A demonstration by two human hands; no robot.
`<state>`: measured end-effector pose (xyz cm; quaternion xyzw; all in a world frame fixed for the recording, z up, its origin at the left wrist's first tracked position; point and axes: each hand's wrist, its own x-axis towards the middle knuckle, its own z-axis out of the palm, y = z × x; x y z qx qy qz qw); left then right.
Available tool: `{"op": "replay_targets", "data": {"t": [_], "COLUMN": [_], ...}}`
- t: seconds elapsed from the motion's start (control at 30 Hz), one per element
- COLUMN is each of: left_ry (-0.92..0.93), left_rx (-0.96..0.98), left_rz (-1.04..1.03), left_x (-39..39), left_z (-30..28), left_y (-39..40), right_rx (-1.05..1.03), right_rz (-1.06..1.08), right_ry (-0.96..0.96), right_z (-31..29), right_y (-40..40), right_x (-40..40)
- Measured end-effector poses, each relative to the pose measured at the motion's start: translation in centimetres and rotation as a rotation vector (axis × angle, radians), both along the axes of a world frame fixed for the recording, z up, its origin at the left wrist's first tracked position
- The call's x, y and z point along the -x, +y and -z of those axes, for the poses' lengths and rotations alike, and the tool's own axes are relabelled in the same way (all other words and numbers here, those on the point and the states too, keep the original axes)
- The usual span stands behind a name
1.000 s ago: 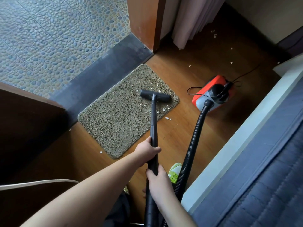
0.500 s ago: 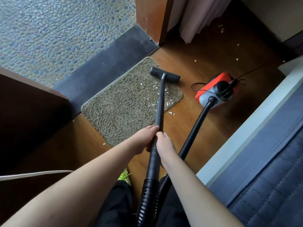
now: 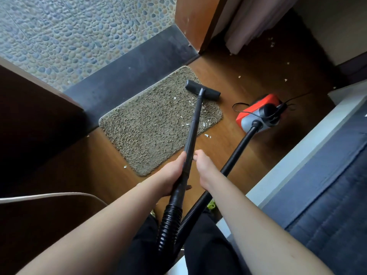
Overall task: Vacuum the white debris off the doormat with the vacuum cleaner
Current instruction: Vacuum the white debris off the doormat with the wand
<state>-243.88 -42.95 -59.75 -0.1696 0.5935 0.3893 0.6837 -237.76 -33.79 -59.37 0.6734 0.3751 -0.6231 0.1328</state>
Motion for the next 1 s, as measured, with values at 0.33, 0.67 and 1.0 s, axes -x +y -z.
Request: {"op": "replay_targets", "data": {"t": [0.33,0.67,1.0], "left_ry": [0.265,0.536,0.529], "left_rx": [0.019,0.01,0.025], "left_rz": [0.227,0.515,0.602], "left_x": [0.6,0.4,0.7], "left_z": [-0.5,-3.1,-4.7], "left_y": [-0.1,-1.3,-5.8], "right_rx": [-0.009,-0.202,-0.155], "right_rz": [-0.05,-0.093,-0.12], "right_ry": [0.019,-0.12,-0.206], "right_z": [6.2,12.9,9.6], "right_y": [4.0,2.4,-2.5], "right_x": [5.8,4.9,3.7]}}
